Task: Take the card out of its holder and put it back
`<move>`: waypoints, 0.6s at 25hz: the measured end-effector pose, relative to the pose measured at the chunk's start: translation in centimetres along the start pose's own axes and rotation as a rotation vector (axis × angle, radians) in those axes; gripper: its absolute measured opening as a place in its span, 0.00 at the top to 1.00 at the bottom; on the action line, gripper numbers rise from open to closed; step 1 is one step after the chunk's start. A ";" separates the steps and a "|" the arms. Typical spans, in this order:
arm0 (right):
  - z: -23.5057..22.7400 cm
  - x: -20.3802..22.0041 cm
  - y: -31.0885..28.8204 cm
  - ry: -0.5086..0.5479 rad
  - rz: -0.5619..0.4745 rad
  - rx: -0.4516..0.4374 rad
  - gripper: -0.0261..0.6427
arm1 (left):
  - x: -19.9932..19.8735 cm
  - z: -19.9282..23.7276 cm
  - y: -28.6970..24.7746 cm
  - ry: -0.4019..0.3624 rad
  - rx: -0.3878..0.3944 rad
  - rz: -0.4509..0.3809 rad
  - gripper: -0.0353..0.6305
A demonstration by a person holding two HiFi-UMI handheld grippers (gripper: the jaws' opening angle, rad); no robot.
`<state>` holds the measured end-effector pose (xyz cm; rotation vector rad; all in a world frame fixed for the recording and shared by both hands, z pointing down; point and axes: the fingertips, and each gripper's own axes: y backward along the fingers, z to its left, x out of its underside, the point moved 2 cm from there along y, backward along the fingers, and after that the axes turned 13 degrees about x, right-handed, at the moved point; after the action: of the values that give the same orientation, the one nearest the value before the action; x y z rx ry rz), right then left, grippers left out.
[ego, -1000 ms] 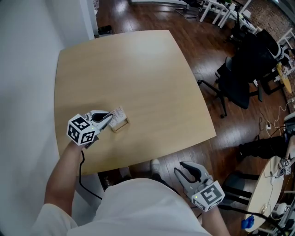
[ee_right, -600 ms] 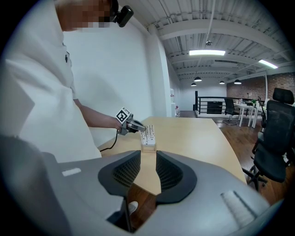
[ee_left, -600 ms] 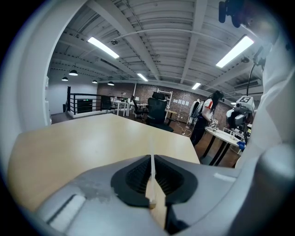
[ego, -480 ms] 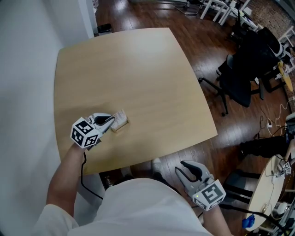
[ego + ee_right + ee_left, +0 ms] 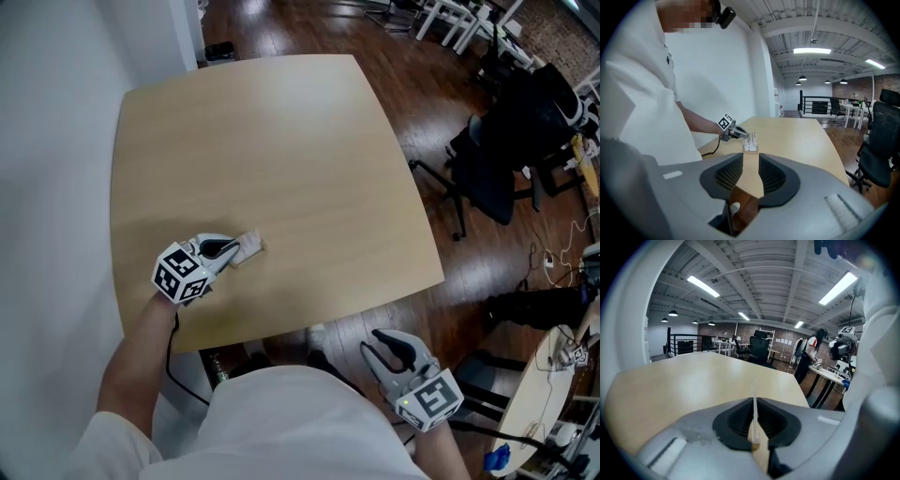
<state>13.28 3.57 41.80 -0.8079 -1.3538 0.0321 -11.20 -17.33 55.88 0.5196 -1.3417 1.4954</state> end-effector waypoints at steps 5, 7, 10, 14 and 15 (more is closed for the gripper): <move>-0.2 0.0 -0.6 0.015 0.007 -0.028 0.80 | 0.1 0.6 0.2 0.011 -0.031 0.000 0.84; -0.8 0.1 -0.6 0.024 0.005 -0.046 0.80 | -0.1 0.5 0.4 0.023 -0.063 -0.011 0.73; -1.8 0.3 -1.2 0.041 -0.011 -0.092 0.80 | -0.4 0.3 1.4 0.035 -0.138 -0.034 0.68; -3.9 0.1 -2.2 0.070 -0.029 -0.161 0.80 | -0.7 -1.7 5.9 0.079 -0.324 -0.087 0.68; -4.5 0.0 -2.5 0.076 -0.033 -0.178 0.80 | -0.6 -2.8 7.4 0.094 -0.371 -0.103 0.68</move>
<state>16.10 -0.46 43.19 -0.9267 -1.3099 -0.1456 -16.59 -14.00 51.02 0.2719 -1.4522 1.1376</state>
